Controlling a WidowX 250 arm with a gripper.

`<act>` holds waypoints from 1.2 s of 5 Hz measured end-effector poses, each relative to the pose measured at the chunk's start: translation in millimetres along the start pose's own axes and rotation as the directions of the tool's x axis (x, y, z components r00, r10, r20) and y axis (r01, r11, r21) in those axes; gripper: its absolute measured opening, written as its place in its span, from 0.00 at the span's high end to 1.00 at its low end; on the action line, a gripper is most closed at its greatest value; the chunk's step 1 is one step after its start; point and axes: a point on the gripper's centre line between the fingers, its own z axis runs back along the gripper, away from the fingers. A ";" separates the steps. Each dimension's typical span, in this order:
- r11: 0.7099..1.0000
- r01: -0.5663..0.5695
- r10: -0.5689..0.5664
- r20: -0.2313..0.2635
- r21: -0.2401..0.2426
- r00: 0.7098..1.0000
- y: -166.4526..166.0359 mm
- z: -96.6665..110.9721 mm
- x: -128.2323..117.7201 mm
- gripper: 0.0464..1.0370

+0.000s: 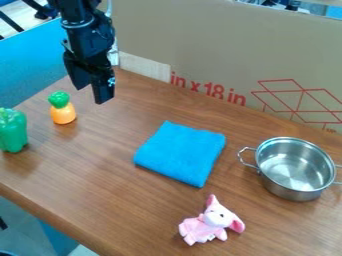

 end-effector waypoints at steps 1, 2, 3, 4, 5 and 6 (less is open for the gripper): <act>1.000 -0.003 0.002 -0.024 -0.017 1.000 -2.2 -9.7 -2.9 0.03; 0.999 0.033 -0.032 0.038 -0.031 0.999 -30.9 -16.2 23.9 0.03; 0.992 0.121 -0.119 0.073 -0.026 0.990 -56.7 -21.1 43.2 0.03; 0.984 0.172 -0.167 0.096 -0.044 0.981 -84.4 -25.8 58.0 0.03; 0.985 0.151 -0.146 0.063 -0.081 0.987 -103.4 -38.3 59.3 0.03; 0.981 0.145 -0.145 0.014 -0.127 0.989 -118.6 -53.2 57.1 0.03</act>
